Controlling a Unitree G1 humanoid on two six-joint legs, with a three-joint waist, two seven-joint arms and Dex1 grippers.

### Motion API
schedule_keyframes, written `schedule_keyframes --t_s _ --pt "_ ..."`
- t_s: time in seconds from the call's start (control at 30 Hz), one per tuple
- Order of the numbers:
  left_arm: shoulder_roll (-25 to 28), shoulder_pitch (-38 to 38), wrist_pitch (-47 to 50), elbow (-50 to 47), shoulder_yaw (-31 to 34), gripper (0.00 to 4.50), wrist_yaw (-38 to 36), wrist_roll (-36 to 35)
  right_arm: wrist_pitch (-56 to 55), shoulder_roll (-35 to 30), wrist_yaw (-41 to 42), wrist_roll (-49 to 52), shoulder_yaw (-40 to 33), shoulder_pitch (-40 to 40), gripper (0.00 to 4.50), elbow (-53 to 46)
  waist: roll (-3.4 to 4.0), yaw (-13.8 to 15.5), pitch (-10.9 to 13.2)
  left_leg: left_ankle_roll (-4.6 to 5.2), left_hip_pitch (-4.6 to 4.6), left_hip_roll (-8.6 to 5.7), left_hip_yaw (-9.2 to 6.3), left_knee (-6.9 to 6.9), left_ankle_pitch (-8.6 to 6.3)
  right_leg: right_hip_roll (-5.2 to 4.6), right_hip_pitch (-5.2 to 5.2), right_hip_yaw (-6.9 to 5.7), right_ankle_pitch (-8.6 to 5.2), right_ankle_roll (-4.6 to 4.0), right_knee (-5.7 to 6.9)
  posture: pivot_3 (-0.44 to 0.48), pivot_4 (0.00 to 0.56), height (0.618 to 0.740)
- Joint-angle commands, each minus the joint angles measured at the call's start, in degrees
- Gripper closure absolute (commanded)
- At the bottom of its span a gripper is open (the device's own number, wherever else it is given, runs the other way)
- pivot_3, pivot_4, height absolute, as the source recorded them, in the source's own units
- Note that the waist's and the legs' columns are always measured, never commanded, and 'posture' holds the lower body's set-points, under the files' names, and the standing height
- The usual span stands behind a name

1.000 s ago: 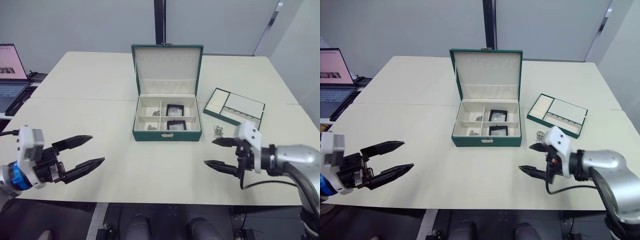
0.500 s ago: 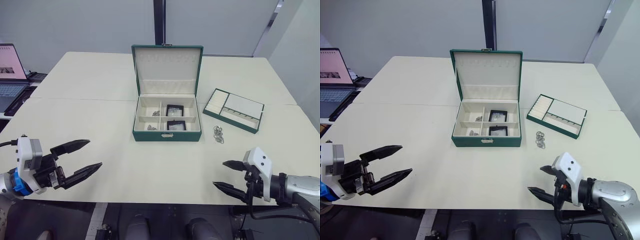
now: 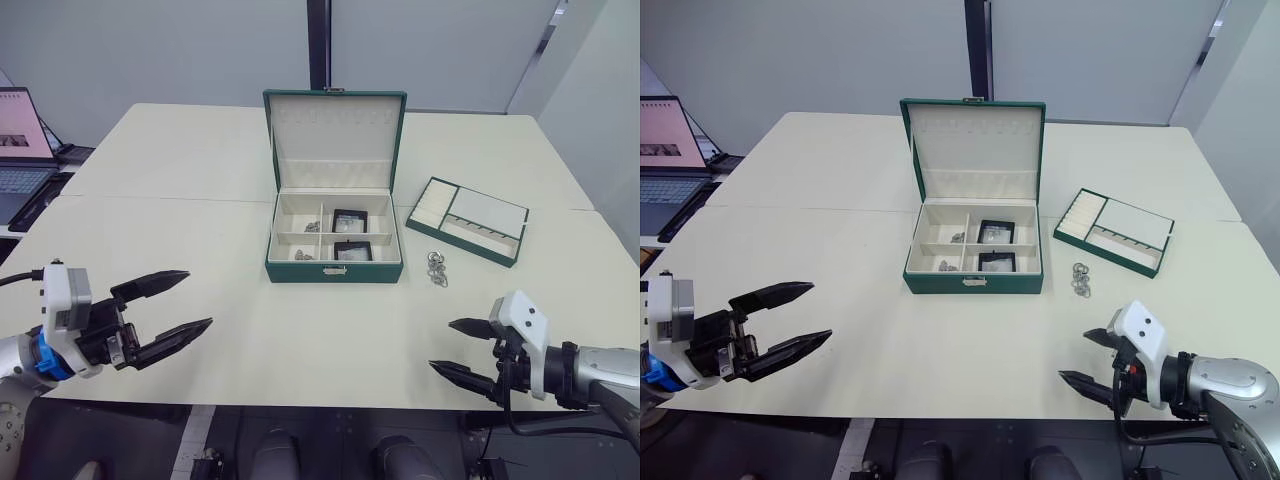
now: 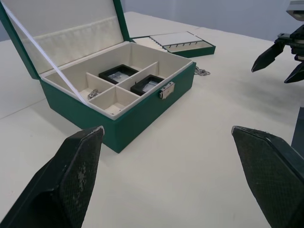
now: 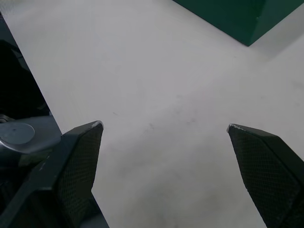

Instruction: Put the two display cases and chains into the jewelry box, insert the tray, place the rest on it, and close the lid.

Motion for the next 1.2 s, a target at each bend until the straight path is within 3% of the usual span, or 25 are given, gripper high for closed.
schedule_keyframes --t_s 0.03,0.2,0.53,0.67,0.87,1.03,1.2 --pt "1.37 -1.89 2.32 -4.50 -0.71 0.00 1.49 -3.23 -0.75 -1.33 -0.98 1.64 -2.03 -0.10 0.05 -0.48 -0.03 0.02 0.00 0.00 0.00 0.00 -0.01 0.00 0.00 0.00 0.00 -0.01 0.00 0.00 0.00 0.000 0.150 0.726" --pt "2.90 -9.20 7.58 -8.75 -2.90 0.00 6.68 -8.01 -0.57 -2.58 -2.21 2.90 -3.38 -2.59 0.05 1.49 -0.06 0.06 -0.01 0.00 -0.03 0.00 -0.03 0.06 0.00 0.00 0.08 -0.02 0.00 0.00 0.01 0.000 0.150 0.726" --pt "3.36 -11.34 9.05 -9.68 -4.95 0.00 8.07 -7.69 1.28 -6.13 -4.37 4.47 -2.86 -7.12 0.05 4.69 -0.05 0.01 -0.01 -0.01 -0.02 0.00 0.00 0.05 0.00 0.03 0.07 0.04 0.00 0.00 0.01 0.000 0.150 0.726" --pt "3.36 -12.08 8.81 -9.52 -6.48 0.00 7.92 -6.72 4.01 -11.00 -3.43 4.00 1.60 -17.79 0.05 14.67 -0.04 -0.10 0.00 0.00 0.01 -0.01 0.03 0.12 0.00 0.02 0.08 0.07 0.01 0.00 0.02 0.000 0.150 0.726" --pt "2.94 -13.61 8.80 -9.64 -7.87 0.00 9.11 -6.57 -4.29 -14.13 1.58 -4.65 13.80 -36.15 0.05 36.05 0.01 -0.06 0.06 0.01 -0.01 0.01 0.10 0.06 0.00 0.02 -0.02 0.12 0.01 0.00 0.02 0.000 0.150 0.726" --pt "2.90 -13.75 8.74 -9.95 -8.35 0.00 9.51 -6.50 -14.83 -11.55 6.71 -14.02 23.42 -47.84 0.05 54.73 0.03 -0.07 0.09 0.01 0.01 0.02 0.20 0.11 0.00 -0.01 -0.05 0.17 0.01 0.00 0.01 0.000 0.150 0.726" --pt "2.87 -13.07 8.95 -11.05 -7.95 0.00 10.36 -6.95 -23.68 -7.28 11.25 -20.34 28.29 -55.04 0.05 69.75 0.04 -0.08 0.11 -0.05 0.02 0.03 0.21 0.15 0.03 -0.01 -0.03 0.17 0.01 -0.01 0.02 0.000 0.150 0.726"
